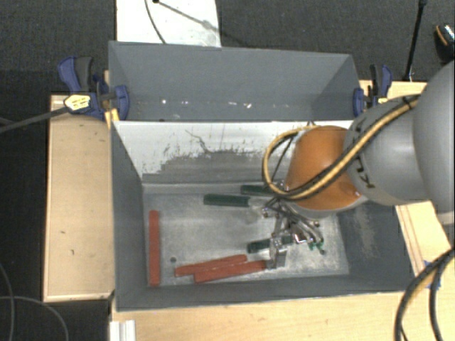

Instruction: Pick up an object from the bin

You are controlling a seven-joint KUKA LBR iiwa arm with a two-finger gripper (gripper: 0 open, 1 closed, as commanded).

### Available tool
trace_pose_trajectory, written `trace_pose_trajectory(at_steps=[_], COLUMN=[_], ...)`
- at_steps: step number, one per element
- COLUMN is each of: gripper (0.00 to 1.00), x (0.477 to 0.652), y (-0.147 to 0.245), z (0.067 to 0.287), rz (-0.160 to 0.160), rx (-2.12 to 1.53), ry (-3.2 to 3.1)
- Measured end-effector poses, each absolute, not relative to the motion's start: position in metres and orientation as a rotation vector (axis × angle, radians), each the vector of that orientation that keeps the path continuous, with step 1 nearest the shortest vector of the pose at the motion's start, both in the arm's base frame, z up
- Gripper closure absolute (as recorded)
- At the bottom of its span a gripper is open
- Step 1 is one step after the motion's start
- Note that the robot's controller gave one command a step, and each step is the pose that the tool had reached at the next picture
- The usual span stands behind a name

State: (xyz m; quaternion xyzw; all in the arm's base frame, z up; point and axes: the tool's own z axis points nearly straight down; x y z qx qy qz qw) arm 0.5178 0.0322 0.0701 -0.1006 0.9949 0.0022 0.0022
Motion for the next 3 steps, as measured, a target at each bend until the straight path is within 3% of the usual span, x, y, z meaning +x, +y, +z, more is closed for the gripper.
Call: trace_pose_trajectory(at_steps=[1,2,3], gripper=[1.00,1.00,1.00], x=[0.518,0.558,0.564], y=[0.027,0.047,0.020], z=[0.070,0.179,0.305], rz=[0.000,0.000,-0.002], rx=[-0.311,-0.412,-0.415], ry=[3.123,3.101,3.100])
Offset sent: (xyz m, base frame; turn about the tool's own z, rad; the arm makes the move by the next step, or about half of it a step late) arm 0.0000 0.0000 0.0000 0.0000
